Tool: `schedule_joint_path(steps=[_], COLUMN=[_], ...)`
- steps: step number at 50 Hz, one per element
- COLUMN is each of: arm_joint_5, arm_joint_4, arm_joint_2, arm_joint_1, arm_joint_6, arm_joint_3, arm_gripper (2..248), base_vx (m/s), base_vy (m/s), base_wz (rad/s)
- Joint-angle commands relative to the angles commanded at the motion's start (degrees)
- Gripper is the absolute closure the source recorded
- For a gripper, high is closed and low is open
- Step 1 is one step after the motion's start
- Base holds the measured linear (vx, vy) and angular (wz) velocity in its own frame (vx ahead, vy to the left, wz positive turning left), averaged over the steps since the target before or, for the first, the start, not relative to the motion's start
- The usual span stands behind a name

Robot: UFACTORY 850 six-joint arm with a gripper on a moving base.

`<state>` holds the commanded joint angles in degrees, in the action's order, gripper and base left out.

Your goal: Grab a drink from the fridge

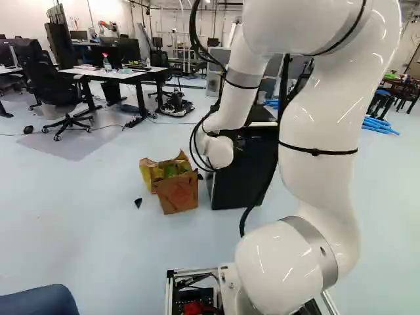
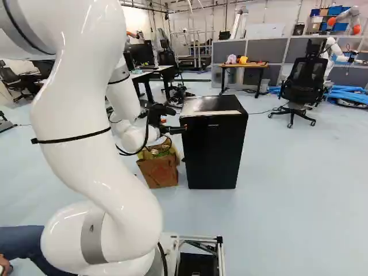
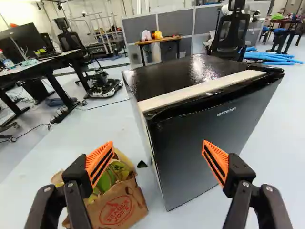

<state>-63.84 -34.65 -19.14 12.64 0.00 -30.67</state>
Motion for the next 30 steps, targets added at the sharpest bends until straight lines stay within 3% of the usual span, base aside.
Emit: schedule_joint_path(steps=[30], arm_joint_5=[-8.02], arm_joint_4=[-9.57], arm_joint_2=[-8.6], arm_joint_1=[2.36], arm_joint_6=[0.0], arm_joint_3=[-5.86], arm_gripper=[3], base_vx=[0.0], base_vy=[0.0], base_wz=[0.0])
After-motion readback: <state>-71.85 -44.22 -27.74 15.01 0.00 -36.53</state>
